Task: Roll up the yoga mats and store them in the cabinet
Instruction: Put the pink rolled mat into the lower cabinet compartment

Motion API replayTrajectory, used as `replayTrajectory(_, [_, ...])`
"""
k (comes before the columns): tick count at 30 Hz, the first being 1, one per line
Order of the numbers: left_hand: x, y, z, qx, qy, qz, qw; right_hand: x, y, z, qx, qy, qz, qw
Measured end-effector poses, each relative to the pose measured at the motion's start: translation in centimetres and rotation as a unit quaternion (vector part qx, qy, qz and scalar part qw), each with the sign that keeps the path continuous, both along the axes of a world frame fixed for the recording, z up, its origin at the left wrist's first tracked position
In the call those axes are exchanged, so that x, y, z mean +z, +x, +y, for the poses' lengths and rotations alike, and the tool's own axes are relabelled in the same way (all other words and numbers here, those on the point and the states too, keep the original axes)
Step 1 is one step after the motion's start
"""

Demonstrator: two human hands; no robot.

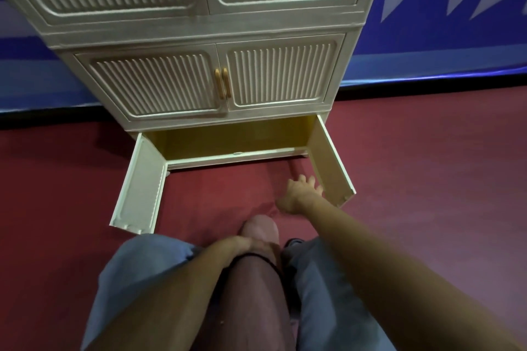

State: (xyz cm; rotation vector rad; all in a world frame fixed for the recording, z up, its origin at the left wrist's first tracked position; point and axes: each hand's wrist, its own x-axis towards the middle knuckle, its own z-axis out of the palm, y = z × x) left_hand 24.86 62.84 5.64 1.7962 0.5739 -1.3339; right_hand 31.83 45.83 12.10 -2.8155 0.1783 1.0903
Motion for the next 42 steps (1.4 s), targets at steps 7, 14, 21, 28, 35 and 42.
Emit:
replayTrajectory(7, [2.0,6.7,4.6,0.235,-0.012,-0.056,0.970,1.7,-1.9,-2.0,-0.067,0.152,0.094,0.982])
replayTrajectory(14, [3.0,8.9,6.8,0.373,0.040,-0.156,0.914,2.1,-1.8,-2.8,-0.190,0.310,0.227,0.904])
replayTrajectory(21, [-1.7,14.6,7.4,0.452,-0.003,-0.166,0.877,-1.3,-1.2,-1.6,-0.264,0.493,0.281,0.780])
replayTrajectory(28, [-6.0,22.3,8.8,0.513,-0.059,-0.203,0.832,-3.3,3.8,-2.8,-0.236,0.494,0.191,0.815])
replayTrajectory(35, [-13.7,26.8,10.1,0.587,-0.134,-0.178,0.778,-7.4,5.1,-4.3,-0.642,0.559,-0.057,0.522])
replayTrajectory(42, [-11.1,27.7,6.6,0.708,-0.120,-0.187,0.671,-6.6,6.8,-1.3,-0.694,0.536,-0.133,0.462])
